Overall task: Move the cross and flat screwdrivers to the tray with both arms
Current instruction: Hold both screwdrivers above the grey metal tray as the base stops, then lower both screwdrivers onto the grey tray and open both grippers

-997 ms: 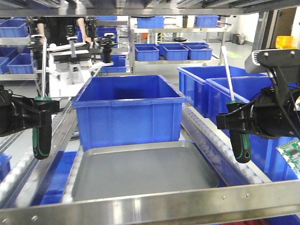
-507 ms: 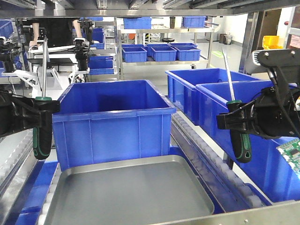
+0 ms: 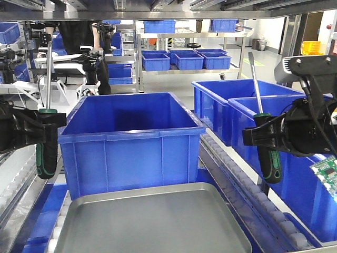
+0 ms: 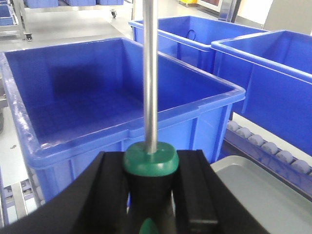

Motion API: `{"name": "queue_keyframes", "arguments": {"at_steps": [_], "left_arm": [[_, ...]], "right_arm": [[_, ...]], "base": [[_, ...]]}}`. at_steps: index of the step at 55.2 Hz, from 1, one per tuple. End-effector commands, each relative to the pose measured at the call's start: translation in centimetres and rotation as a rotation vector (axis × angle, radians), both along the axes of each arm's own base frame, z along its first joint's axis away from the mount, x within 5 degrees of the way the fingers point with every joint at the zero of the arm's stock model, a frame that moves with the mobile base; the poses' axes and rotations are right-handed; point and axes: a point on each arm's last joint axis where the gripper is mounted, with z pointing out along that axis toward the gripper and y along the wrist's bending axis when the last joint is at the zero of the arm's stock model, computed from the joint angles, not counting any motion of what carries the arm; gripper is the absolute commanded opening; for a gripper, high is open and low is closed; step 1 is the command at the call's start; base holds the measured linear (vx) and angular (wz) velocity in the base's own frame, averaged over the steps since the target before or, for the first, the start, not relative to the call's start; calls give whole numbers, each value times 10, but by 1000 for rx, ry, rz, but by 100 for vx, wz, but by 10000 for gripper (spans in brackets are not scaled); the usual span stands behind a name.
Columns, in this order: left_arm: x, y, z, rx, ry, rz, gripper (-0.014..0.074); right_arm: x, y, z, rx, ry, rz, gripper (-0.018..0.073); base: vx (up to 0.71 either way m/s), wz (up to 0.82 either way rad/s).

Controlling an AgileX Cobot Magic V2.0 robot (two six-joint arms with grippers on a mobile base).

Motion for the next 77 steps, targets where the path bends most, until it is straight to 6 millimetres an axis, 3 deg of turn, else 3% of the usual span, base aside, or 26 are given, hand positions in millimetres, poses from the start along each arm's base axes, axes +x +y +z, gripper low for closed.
{"name": "queue_keyframes", "arguments": {"at_steps": [1,24,31,38,54,67,77], "left_arm": [[-7,3,25,-60,-107,38,3],[-7,3,25,-60,-107,38,3],[-4,2,22,-73,-84,31,3],[7,-10,0,-122,78,-55,3],[28,-40,-57,-223,488,-292,3],[48,-45,-90,-219,601,-291,29],[58,-46,-107,-221,647,-273,150]], "right_arm": [[-7,-3,28,40,-151,-7,-8],[-7,-3,28,48,-149,-7,-8],[-5,3,25,148,-105,10,-8],[9,18,5,196,4,82,-8],[37,76,-63,126,266,243,-7],[55,88,-102,135,409,238,15],[57,89,-112,133,456,231,116]], "base": [[0,0],[0,0],[0,0],[0,0],[0,0],[0,0],[0,0]]}}
